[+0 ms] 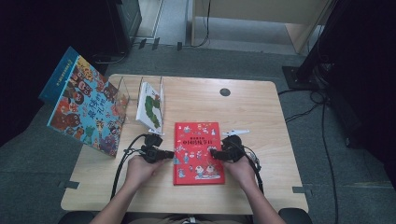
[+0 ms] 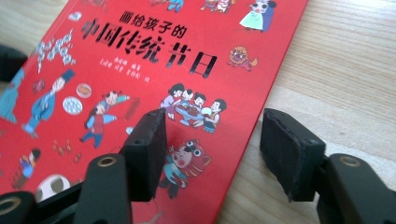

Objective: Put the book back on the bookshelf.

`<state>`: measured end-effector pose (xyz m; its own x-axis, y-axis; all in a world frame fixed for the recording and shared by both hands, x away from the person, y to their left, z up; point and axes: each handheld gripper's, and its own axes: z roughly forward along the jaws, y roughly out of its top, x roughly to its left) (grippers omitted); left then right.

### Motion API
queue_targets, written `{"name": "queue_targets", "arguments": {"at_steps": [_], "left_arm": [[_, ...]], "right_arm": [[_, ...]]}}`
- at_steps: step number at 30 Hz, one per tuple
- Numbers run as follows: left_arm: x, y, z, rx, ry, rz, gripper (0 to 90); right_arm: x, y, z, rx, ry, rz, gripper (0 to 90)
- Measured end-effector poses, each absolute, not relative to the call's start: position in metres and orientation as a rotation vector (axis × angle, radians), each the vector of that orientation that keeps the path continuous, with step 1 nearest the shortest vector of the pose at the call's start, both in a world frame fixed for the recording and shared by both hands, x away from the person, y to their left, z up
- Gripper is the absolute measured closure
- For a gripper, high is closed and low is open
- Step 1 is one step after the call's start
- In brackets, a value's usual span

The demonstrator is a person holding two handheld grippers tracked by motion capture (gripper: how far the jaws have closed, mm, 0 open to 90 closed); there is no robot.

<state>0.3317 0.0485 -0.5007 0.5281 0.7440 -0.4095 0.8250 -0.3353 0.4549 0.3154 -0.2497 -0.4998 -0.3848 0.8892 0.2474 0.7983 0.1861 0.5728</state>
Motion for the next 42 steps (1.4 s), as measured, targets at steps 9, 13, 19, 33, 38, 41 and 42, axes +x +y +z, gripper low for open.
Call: {"name": "queue_targets", "arguments": {"at_steps": [9, 13, 19, 33, 38, 41, 42], "left_arm": [[0.329, 0.046, -0.5, 2.151, 1.264, -0.137, 90.0], [0.33, 0.046, -0.5, 2.147, 1.265, -0.136, 90.0], [0.33, 0.046, -0.501, 2.136, 1.269, -0.14, 90.0], [0.329, 0.044, -0.501, 2.151, 1.251, -0.139, 90.0], [0.328, 0.043, -0.501, 2.151, 1.254, -0.128, 90.0], [0.328, 0.043, -0.501, 2.149, 1.254, -0.128, 90.0], [0.328, 0.043, -0.501, 2.148, 1.254, -0.128, 90.0]], "right_arm": [[0.319, -0.248, -0.496, 1.805, 2.248, 0.954, 44.8], [0.322, -0.251, -0.494, 1.854, 2.249, 0.959, 47.1], [0.323, -0.255, -0.491, 1.868, 2.266, 0.979, 49.2], [0.324, -0.254, -0.494, 1.883, 2.268, 0.944, 47.8], [0.327, -0.252, -0.491, 1.952, 2.251, 0.902, 48.1], [0.329, -0.255, -0.491, 2.044, 2.225, 0.927, 50.2], [0.33, -0.257, -0.491, 2.069, 2.217, 0.937, 51.0]]}}
